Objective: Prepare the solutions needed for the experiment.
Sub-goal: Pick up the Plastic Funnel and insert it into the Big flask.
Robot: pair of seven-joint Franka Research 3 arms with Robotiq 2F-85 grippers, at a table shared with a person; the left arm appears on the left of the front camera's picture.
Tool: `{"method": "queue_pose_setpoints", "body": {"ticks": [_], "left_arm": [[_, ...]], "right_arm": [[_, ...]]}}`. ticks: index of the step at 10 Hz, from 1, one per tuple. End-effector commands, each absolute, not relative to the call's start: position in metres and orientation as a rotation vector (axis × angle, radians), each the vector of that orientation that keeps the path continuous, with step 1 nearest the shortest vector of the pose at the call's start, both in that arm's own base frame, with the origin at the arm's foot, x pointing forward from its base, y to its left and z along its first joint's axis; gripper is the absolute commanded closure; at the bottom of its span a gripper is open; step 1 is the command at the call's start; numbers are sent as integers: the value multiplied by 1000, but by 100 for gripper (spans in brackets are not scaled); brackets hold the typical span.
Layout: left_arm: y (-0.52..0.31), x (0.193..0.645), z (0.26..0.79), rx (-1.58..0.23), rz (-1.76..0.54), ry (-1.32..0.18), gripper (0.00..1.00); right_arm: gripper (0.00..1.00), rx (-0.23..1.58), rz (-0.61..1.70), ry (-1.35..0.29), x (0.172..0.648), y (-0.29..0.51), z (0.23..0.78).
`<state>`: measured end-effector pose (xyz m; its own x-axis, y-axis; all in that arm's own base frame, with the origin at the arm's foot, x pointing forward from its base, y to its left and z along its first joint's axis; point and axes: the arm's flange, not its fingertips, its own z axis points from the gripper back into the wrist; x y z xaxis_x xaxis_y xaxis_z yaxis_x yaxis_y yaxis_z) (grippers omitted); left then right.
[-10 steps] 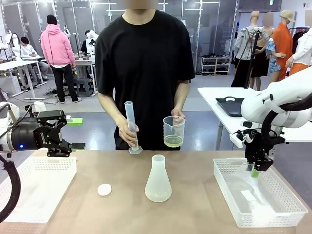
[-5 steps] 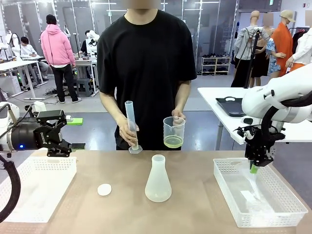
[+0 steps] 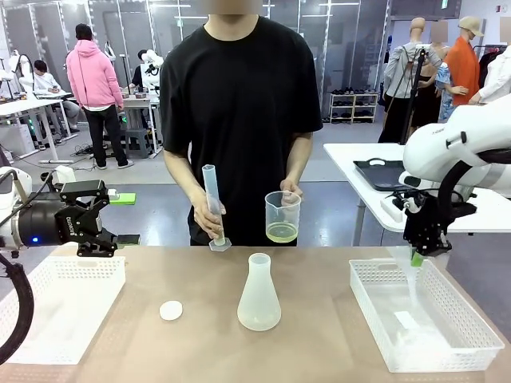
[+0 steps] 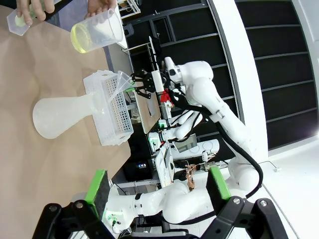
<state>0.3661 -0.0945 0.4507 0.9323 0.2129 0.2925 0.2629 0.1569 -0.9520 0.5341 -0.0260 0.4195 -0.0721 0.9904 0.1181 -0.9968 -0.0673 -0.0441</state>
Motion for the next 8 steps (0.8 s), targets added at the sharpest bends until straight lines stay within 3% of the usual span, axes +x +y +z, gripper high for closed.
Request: {"method": "queue_pose_setpoints", "body": {"ticks": [1,6,8], "left_arm": [[-97,366,453,-1446,-26,-399,0],[-97,366,453,-1446,-26,-399,0],[-97,366,453,-1446,-26,-399,0]], "right_arm": [[100,-55,1634,-258,497,-12,438],[100,-384,1598,-570,444,4,531],[100,-396,1598,-615,439,7,540]]}}
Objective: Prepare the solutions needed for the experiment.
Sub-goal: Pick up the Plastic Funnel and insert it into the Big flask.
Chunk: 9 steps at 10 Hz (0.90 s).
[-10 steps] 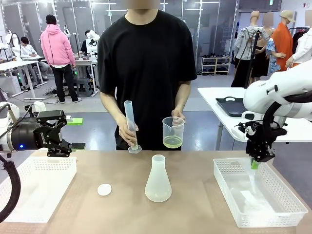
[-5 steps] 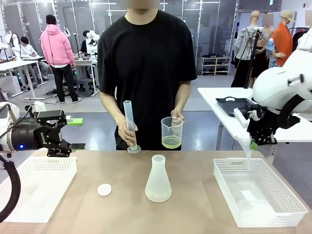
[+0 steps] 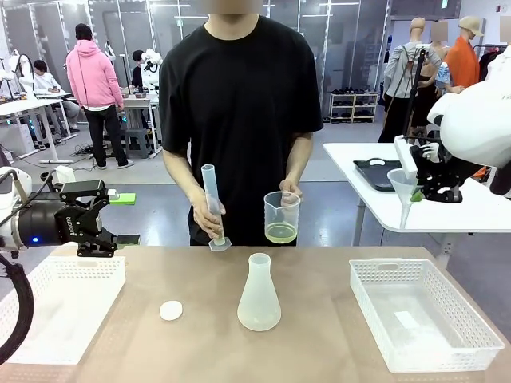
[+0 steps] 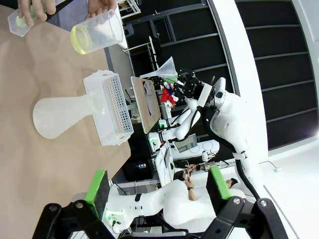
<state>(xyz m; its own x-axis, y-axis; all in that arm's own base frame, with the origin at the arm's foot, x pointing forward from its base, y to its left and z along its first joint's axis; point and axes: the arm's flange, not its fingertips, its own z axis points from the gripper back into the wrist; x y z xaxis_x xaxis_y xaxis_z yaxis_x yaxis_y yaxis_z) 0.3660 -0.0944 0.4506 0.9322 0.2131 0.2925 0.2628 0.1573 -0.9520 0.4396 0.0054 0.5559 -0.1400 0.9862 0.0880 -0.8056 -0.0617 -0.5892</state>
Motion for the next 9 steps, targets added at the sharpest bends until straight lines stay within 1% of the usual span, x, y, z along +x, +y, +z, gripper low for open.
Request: {"method": "queue_pose_setpoints", "body": {"ticks": [1,2,8,9], "left_arm": [[-97,366,453,-1446,-26,-399,0],[-97,366,453,-1446,-26,-399,0],[-97,366,453,-1446,-26,-399,0],[-97,366,453,-1446,-26,-399,0]], "right_arm": [[100,-400,1594,-635,439,8,539],[100,-394,1620,-600,440,5,556],[100,-394,1620,-600,440,5,556],[94,-404,1635,-606,439,4,553]]}}
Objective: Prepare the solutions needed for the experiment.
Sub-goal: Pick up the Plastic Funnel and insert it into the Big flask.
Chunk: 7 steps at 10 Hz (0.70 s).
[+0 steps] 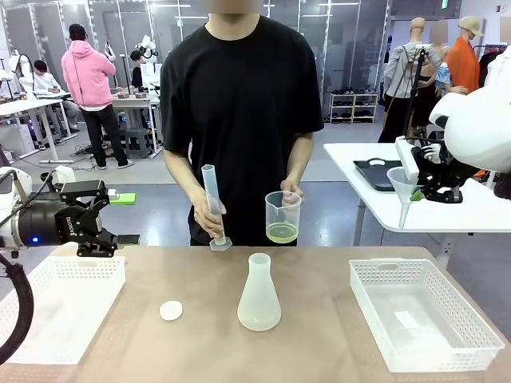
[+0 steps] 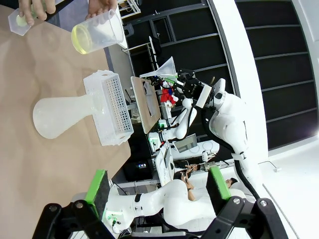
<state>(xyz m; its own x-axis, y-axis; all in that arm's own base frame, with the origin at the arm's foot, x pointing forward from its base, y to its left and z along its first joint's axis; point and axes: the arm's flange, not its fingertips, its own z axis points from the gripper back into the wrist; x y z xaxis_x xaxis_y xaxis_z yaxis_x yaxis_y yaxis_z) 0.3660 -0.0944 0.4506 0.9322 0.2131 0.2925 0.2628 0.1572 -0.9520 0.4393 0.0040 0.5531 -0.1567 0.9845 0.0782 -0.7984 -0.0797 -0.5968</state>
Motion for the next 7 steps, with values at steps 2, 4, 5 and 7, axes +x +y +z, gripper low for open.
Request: {"method": "queue_pose_setpoints", "body": {"ticks": [2,4,5,7], "left_arm": [[-97,366,453,-1446,-26,-399,0],[-97,366,453,-1446,-26,-399,0],[-97,366,453,-1446,-26,-399,0],[-97,366,453,-1446,-26,-399,0]], "right_arm": [[94,-392,1773,-742,431,39,569],[94,-392,1899,-818,419,81,577],[94,-403,1978,-854,411,101,580],[94,-392,2130,-901,394,141,581]]}}
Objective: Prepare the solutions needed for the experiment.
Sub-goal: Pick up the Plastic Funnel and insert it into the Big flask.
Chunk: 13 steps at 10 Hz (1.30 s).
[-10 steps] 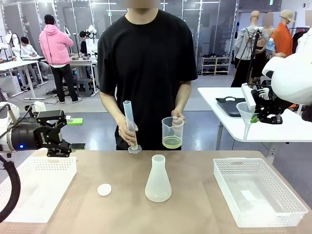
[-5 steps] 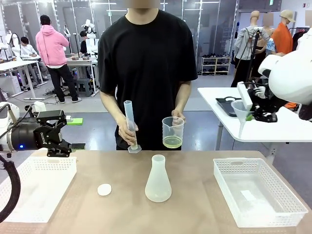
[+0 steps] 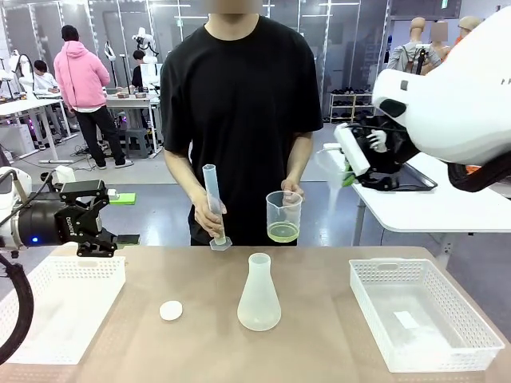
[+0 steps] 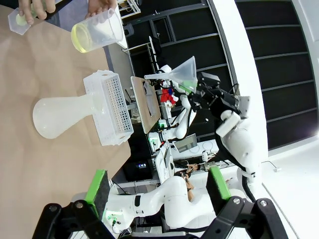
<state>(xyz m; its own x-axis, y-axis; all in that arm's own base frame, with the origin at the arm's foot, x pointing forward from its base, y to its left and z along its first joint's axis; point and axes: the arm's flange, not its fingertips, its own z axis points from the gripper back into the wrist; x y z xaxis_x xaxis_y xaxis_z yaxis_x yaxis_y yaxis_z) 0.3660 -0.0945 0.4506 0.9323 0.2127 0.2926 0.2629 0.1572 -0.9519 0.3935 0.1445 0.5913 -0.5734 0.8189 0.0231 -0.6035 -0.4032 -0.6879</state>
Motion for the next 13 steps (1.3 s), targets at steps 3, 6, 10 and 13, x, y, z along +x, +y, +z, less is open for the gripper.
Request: {"method": "queue_pose_setpoints", "body": {"ticks": [3,6,10,13], "left_arm": [[-97,366,453,-1446,-26,-399,0],[-97,366,453,-1446,-26,-399,0],[-97,366,453,-1446,-26,-399,0],[-97,366,453,-1446,-26,-399,0]], "right_arm": [[94,-314,2270,-951,388,181,575],[94,-207,2356,-996,384,209,564],[94,-170,2408,-980,385,232,554],[94,-167,2374,-972,378,231,554]]}}
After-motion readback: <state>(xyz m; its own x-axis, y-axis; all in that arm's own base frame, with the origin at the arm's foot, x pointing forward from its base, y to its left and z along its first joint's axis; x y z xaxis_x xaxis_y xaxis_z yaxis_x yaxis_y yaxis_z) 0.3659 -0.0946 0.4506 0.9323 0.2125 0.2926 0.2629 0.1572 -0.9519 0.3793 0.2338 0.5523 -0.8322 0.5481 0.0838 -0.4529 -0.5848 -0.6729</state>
